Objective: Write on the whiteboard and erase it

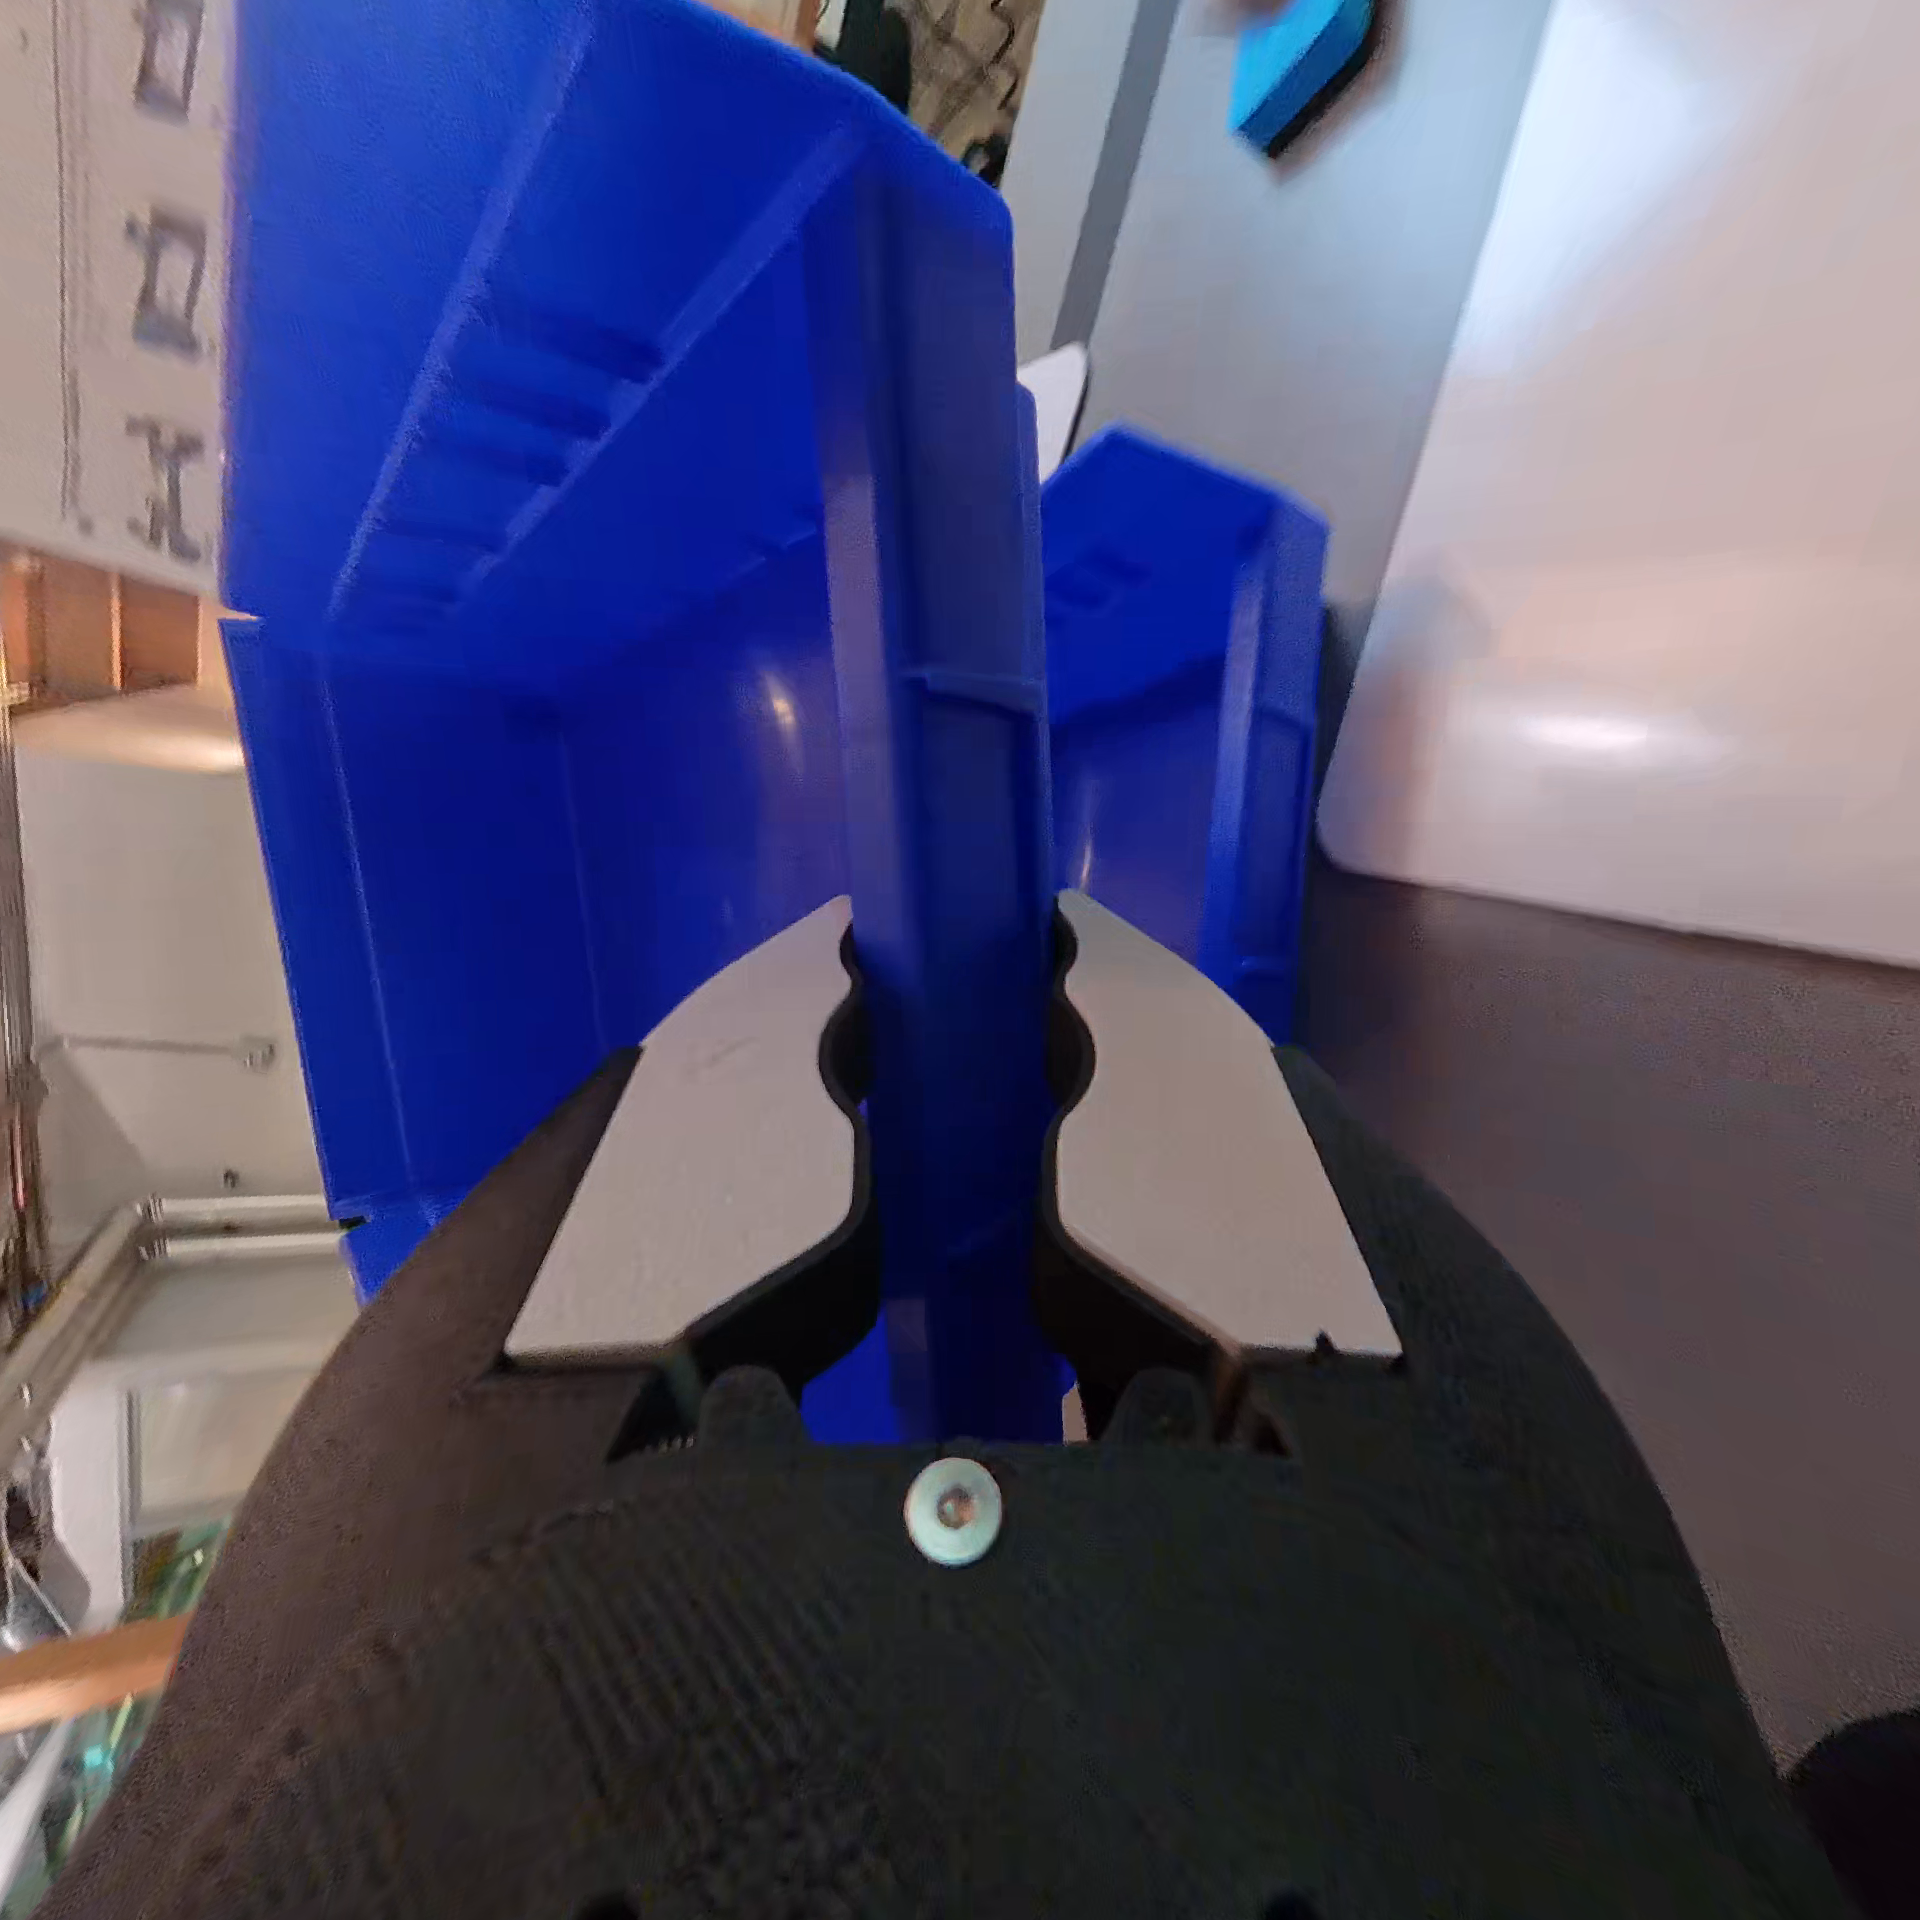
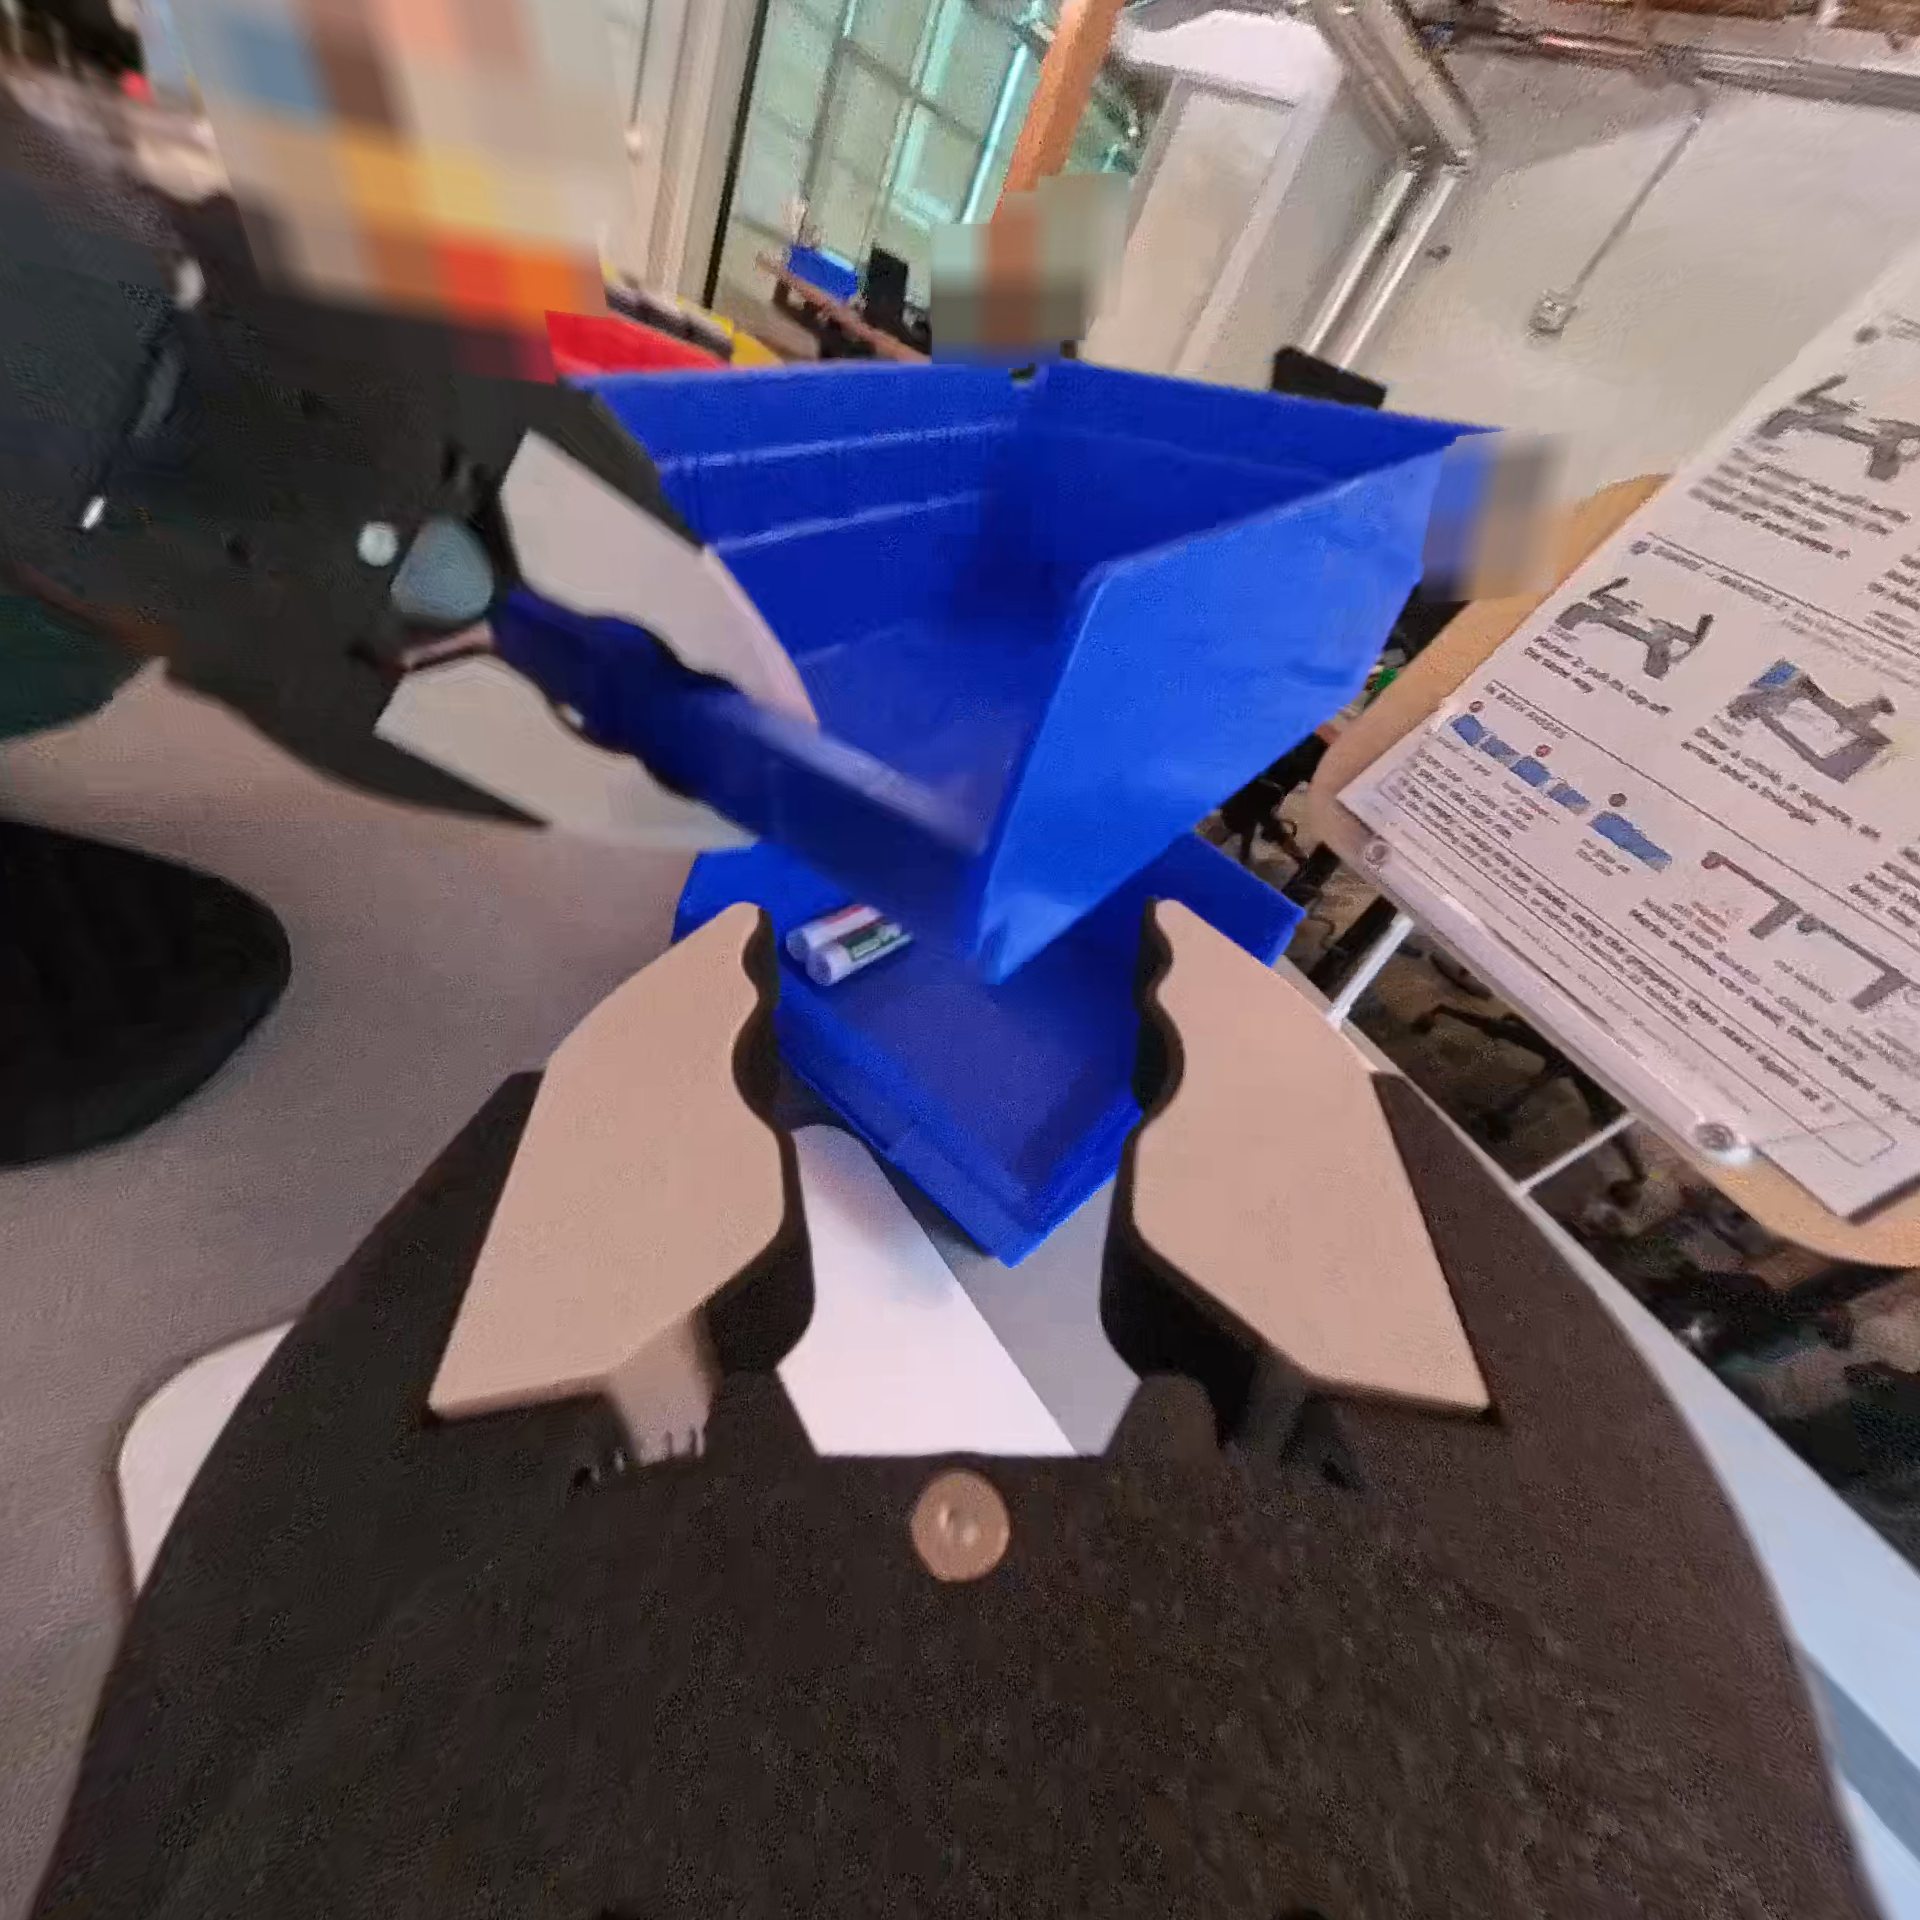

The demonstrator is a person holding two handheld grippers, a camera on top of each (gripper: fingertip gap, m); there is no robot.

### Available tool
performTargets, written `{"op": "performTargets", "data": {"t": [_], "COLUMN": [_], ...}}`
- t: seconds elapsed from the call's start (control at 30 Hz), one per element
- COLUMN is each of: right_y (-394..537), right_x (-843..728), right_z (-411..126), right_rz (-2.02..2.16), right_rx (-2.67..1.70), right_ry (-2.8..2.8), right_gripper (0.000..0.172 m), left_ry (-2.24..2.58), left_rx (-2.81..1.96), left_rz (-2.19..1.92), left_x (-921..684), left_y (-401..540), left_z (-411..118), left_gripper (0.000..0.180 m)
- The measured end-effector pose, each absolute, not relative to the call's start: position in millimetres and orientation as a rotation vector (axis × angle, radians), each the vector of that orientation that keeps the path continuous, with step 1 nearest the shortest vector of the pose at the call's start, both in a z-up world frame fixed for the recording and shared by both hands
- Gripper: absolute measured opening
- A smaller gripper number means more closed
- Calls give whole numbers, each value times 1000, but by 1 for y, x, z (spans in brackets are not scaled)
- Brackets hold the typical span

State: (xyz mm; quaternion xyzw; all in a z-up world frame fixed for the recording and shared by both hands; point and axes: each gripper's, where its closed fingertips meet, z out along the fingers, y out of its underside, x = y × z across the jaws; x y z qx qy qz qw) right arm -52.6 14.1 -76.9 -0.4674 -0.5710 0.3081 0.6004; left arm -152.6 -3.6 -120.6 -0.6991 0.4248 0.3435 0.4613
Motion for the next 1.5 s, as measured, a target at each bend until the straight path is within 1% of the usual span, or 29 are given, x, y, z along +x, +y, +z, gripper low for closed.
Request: {"op": "performTargets", "data": {"t": [0.03,0.07,0.13,0.17,0.2,0.23,0.33,0.4,0.43,0.5,0.53,0.57,0.7,0.83,0.93,1.03,1.1,1.17,1.2,1.23,1.27,1.37,1.5], "right_y": [21,30,53,62,75,87,114,126,131,142,145,148,160,177,195,216,232,247,254,261,267,282,297], "right_x": [-51,-50,-40,-32,-21,-11,18,36,45,63,70,76,115,179,235,288,316,333,338,340,341,342,341], "right_z": [-68,-62,-49,-44,-40,-37,-29,-21,-18,-9,-8,-11,-15,-15,-35,-65,-88,-110,-121,-132,-143,-165,-184], "right_rz": [741,742,702,695,653,589,423,419,394,309,282,253,242,237,236,223,214,228,230,221,194,248,215], "right_rx": [-1110,-1137,-1166,-1178,-1206,-1198,-1190,-1205,-1209,-1176,-1180,-1210,-1227,-1302,-1392,-1493,-1557,-1619,-1649,-1679,-1707,-1764,-1813], "right_ry": [-1265,-1215,-1105,-1075,-1040,-1041,-978,-925,-904,-867,-881,-895,-812,-675,-557,-444,-370,-307,-282,-267,-250,-147,-109], "right_gripper": [66,65,49,46,23,15,7,5,4,3,2,2,2,2,2,2,2,3,4,4,5,4,3], "left_ry": [1082,1118,1180,1179,1167,1155,1140,1139,1157,1204,1211,1231,1305,1323,1285,1224,1224,1268,1260,1268,1255,1176,1093], "left_rx": [-1701,-1679,-1619,-1586,-1583,-1563,-1510,-1500,-1490,-1427,-1397,-1369,-1314,-1530,-1858,-2174,-2338,-2423,-2446,-2468,-2475,-2493,-2511], "left_rz": [840,840,870,917,950,999,1007,975,942,845,831,802,567,431,400,270,210,222,279,306,248,282,356], "left_x": [-136,-120,-89,-79,-75,-71,-44,-22,-8,28,41,54,81,42,-30,-93,-121,-141,-152,-160,-158,-169,-196], "left_y": [1,5,15,24,34,45,76,88,90,84,80,75,41,32,53,63,62,62,65,66,65,66,61], "left_z": [-122,-122,-121,-117,-115,-111,-107,-107,-109,-110,-108,-109,-117,-136,-169,-210,-237,-258,-265,-272,-275,-274,-273], "left_gripper": [31,31,31,33,32,33,34,39,46,45,38,37,35,35,39,42,50,50,46,38,27,28,29]}}
